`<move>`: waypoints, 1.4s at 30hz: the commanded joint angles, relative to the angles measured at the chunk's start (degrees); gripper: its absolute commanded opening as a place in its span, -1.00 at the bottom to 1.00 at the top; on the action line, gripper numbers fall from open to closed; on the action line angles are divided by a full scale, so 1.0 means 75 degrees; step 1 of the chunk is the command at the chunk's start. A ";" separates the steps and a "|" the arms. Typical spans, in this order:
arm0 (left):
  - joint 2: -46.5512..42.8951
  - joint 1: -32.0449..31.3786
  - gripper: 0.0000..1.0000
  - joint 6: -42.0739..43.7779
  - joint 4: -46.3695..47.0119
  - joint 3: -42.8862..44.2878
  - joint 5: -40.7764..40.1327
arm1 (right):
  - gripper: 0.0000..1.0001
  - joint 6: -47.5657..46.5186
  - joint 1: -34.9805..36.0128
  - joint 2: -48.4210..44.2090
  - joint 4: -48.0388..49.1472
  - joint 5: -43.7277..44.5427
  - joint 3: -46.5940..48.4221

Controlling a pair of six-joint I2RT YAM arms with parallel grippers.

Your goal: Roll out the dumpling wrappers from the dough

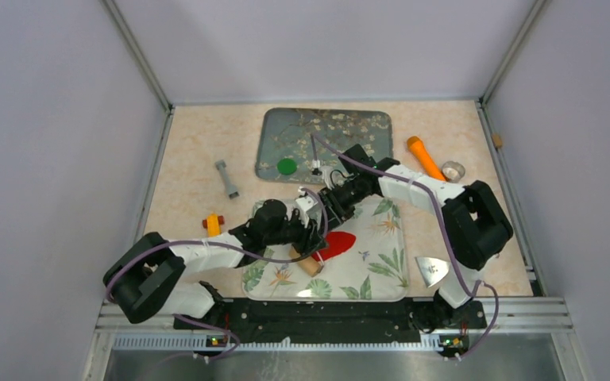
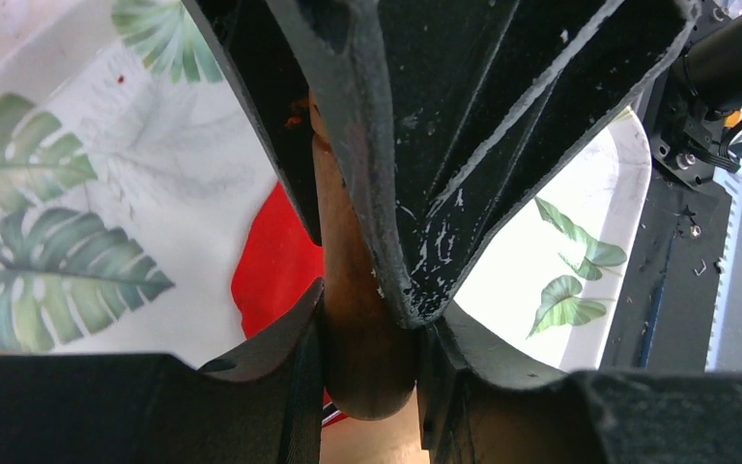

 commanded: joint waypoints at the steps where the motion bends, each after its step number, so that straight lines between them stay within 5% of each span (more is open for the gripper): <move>1: 0.0088 0.0073 -1.00 -0.0519 -0.1025 -0.0455 -0.1439 | -1.00 0.0041 0.0751 0.0434 0.0982 0.0687 -0.0295; 9: 0.0726 -0.0069 -1.00 -0.0683 -0.0915 0.0492 -0.1201 | -1.00 0.0174 0.0115 -0.0021 0.0460 0.1086 -0.0284; 24: 0.3888 -0.0184 -1.00 -0.0195 -0.0105 0.3162 -0.0923 | -1.00 -0.0518 -0.1660 -0.1071 0.0093 0.1771 -0.1599; 29: 0.3045 -0.0181 -1.00 -0.0431 -0.0946 0.3475 -0.1157 | -1.00 -0.0521 -0.1644 -0.1397 0.0009 0.0434 -0.1124; 35: 0.1494 0.0218 -1.00 -0.0174 -0.2591 0.2718 -0.1586 | -1.00 0.0169 -0.0861 -0.0742 0.1064 0.0763 -0.1049; 42: -0.0321 0.1096 -1.00 0.0992 -0.2691 0.1869 -0.0736 | -1.00 0.0434 -0.0492 -0.0089 0.0977 0.0267 0.0544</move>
